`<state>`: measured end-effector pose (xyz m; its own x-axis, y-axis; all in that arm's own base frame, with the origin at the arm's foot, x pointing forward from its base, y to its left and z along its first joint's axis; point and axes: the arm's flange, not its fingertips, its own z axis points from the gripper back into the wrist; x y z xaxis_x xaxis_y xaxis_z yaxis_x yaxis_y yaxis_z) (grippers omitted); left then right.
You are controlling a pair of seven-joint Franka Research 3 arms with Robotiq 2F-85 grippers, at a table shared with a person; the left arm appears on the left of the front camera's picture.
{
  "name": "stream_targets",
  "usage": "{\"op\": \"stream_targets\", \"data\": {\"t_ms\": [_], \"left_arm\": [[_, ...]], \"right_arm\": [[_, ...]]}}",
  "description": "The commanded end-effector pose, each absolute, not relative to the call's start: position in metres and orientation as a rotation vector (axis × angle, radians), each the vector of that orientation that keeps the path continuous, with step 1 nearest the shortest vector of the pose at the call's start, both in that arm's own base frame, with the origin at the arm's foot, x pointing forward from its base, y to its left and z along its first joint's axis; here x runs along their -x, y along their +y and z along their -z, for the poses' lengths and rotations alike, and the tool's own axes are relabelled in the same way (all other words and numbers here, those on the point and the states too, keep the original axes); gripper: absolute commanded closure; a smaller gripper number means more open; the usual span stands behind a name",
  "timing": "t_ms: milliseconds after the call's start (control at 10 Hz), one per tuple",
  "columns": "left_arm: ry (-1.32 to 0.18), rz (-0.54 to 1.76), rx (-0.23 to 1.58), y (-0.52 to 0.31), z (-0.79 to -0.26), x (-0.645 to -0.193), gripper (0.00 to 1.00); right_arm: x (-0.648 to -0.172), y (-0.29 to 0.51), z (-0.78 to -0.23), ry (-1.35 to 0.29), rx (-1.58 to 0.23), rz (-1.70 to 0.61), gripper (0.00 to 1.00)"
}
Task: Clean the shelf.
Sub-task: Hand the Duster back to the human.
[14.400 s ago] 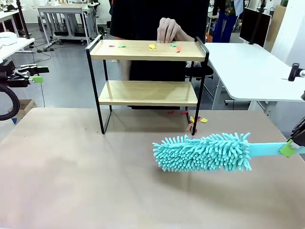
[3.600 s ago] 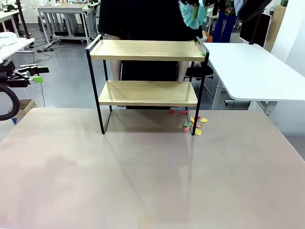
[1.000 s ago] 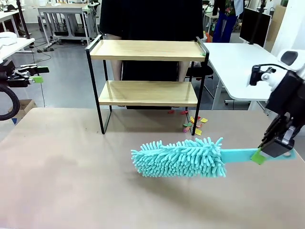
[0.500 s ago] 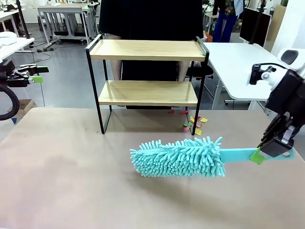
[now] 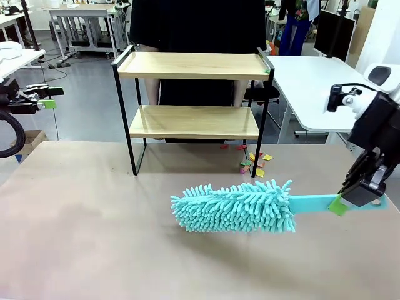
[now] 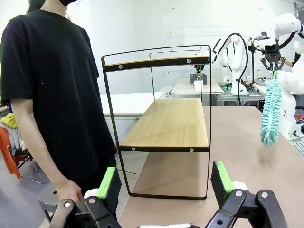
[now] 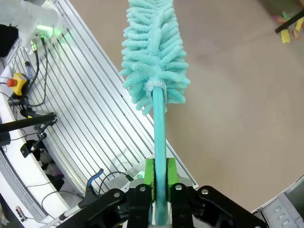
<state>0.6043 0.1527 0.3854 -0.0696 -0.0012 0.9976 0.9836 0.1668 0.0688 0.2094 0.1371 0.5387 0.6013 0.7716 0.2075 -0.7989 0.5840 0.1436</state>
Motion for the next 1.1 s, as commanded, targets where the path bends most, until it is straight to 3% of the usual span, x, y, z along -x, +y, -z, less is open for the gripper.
{"op": "stream_targets", "data": {"t_ms": [0, 400, 600, 1000], "left_arm": [[-1.346, 1.146, 1.042, 0.153, -0.387, -0.604, 0.0], [-1.338, 1.132, 1.054, 0.153, -0.385, -0.604, 0.0], [-1.354, 1.188, 1.214, 0.154, -0.408, -0.596, 0.0], [-1.212, 1.158, 1.36, 0.118, -0.422, -0.55, 0.0]], "right_arm": [[-0.21, 0.135, -0.539, -0.131, -0.229, -0.923, 0.87], [-0.209, 0.137, -0.539, -0.127, -0.232, -0.919, 0.87], [-0.235, 0.122, -0.566, -0.208, -0.318, -0.971, 0.87], [-0.298, 0.101, -0.564, -0.364, -0.381, -1.232, 0.87]]}}
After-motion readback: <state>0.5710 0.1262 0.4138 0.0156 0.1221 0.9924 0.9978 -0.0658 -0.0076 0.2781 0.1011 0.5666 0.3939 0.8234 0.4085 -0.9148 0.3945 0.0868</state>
